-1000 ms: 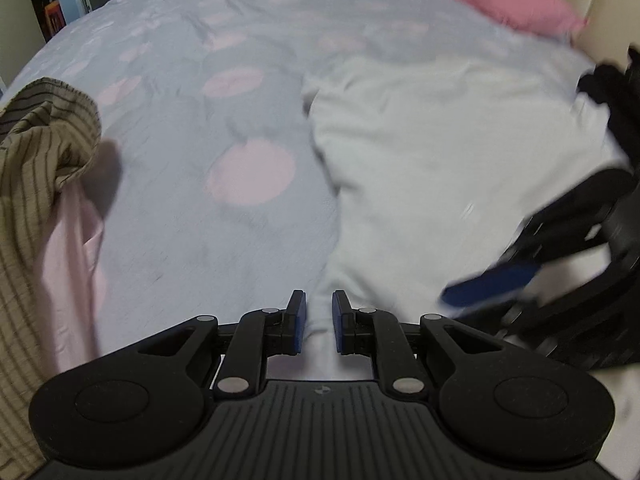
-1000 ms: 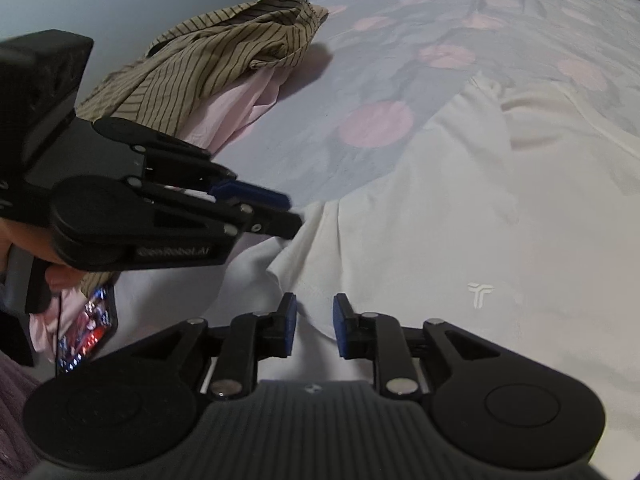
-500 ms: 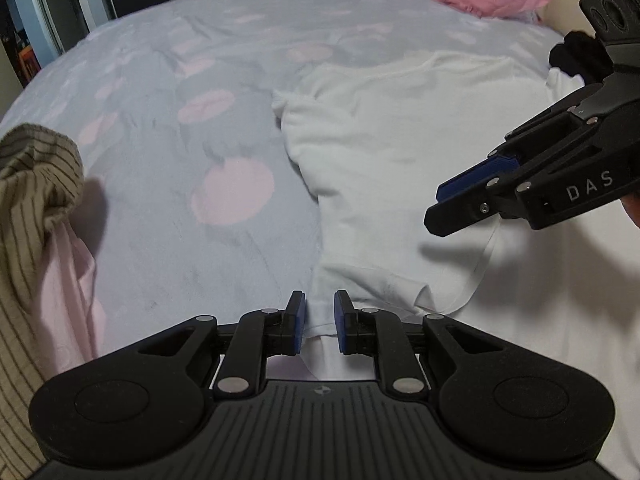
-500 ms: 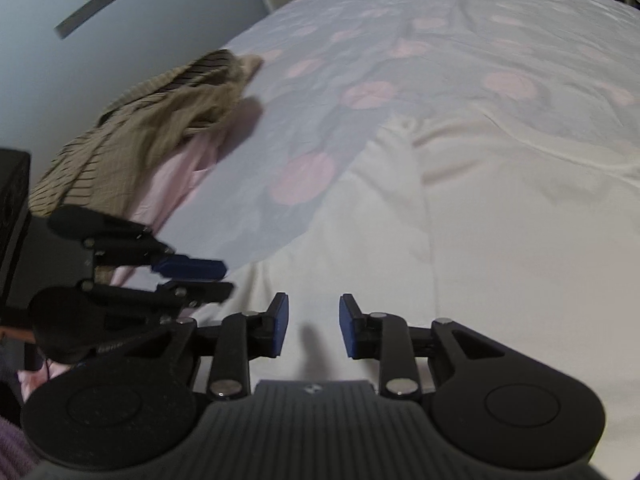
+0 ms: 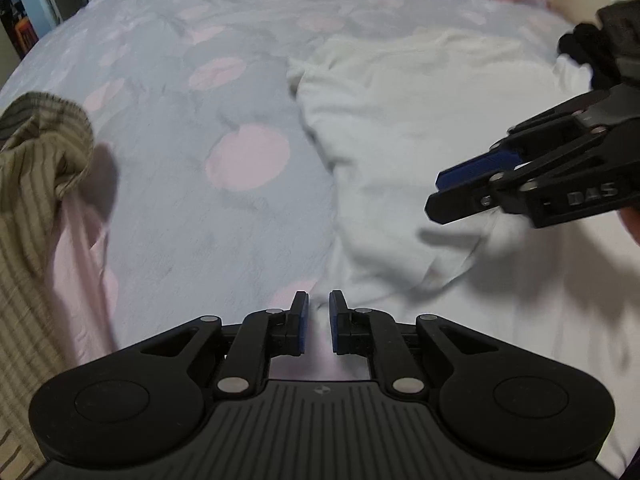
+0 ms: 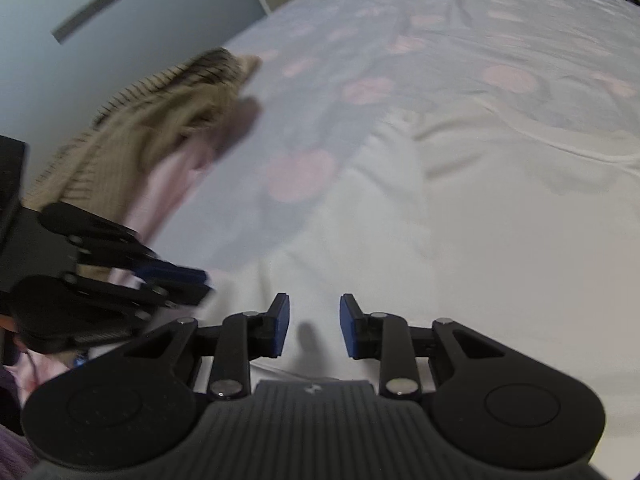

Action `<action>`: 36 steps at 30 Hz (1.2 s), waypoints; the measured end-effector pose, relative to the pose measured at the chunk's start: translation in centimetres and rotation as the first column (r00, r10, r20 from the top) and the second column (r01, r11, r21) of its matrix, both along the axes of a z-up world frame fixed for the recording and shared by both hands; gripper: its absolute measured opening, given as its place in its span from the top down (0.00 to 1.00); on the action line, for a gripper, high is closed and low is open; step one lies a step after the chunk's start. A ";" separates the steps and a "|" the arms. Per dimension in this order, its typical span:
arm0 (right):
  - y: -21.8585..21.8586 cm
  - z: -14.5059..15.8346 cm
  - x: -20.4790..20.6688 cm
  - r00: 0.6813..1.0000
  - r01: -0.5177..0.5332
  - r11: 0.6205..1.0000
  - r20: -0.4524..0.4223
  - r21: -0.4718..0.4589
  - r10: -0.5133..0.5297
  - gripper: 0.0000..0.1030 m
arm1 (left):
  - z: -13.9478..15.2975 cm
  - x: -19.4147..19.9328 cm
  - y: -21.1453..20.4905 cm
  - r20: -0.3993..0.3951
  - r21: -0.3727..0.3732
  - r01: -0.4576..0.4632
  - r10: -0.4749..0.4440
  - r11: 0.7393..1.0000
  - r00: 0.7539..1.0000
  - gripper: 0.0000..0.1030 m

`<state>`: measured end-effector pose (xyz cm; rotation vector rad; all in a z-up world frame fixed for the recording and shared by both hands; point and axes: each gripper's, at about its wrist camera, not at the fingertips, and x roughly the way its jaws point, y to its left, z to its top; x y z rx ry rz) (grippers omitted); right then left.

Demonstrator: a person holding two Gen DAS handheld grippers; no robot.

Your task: Fold clothes

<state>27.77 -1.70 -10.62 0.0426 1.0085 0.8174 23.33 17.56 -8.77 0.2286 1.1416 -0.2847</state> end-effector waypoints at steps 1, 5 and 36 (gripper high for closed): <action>0.2 0.0 -0.2 1.000 -0.010 1.000 -0.005 0.023 0.010 0.70 | 0.0 -0.1 0.2 0.002 0.019 -0.010 0.010 1.000 1.000 0.92; 1.9 -0.2 -1.6 0.997 -0.083 0.994 -0.004 0.065 0.083 0.70 | 0.8 -0.2 1.7 0.040 -0.062 -0.078 0.081 0.995 0.996 0.92; -9.3 2.9 2.4 0.973 0.222 0.968 0.090 -0.114 -0.212 0.68 | 0.4 1.7 -5.0 0.067 -0.082 -0.048 0.053 0.995 0.996 0.91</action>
